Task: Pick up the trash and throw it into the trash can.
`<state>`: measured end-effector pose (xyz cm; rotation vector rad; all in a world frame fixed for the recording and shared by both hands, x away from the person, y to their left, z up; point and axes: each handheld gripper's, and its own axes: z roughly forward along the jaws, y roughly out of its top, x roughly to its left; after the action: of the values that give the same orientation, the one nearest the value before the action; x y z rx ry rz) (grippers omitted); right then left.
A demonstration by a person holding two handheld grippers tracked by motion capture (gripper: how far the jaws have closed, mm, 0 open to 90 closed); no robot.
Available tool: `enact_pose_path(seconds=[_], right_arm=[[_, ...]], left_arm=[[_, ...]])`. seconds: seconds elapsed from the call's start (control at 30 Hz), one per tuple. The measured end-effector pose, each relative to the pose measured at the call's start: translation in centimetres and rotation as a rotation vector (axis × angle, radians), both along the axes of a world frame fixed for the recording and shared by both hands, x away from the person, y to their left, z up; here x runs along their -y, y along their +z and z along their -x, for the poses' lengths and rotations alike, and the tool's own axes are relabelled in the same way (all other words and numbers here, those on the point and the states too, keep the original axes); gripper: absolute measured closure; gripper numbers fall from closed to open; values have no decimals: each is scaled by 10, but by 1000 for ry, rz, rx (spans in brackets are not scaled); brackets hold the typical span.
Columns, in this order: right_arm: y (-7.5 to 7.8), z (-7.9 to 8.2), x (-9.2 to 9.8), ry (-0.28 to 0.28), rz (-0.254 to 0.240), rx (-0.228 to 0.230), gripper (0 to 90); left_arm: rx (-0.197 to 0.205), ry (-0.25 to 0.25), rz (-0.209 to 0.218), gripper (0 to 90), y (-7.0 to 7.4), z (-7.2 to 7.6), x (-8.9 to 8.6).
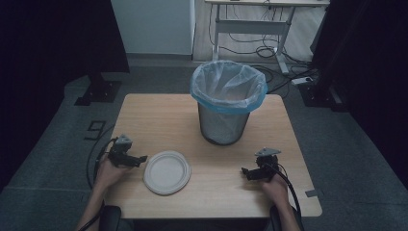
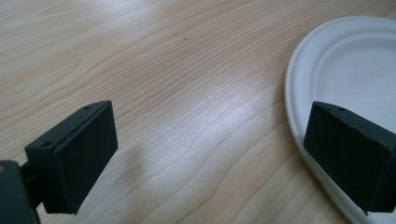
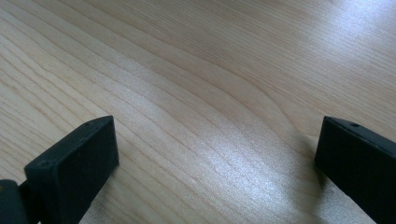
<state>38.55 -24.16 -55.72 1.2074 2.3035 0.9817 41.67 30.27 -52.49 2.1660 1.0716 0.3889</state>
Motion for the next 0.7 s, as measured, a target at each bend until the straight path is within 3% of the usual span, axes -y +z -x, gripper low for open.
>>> enact_pose_path(seconds=[0.33, 0.6, 0.7], right_arm=[[0, 0, 0, -1, 0, -1, 0], [0, 0, 0, -1, -1, -1, 0], [0, 0, 0, -1, 0, -1, 0]], left_arm=[[15, -93, 59, 96, 14, -5, 30], [-3, -147, 29, 165, 7, -7, 49], [-7, -159, 22, 236, 3, -8, 52]])
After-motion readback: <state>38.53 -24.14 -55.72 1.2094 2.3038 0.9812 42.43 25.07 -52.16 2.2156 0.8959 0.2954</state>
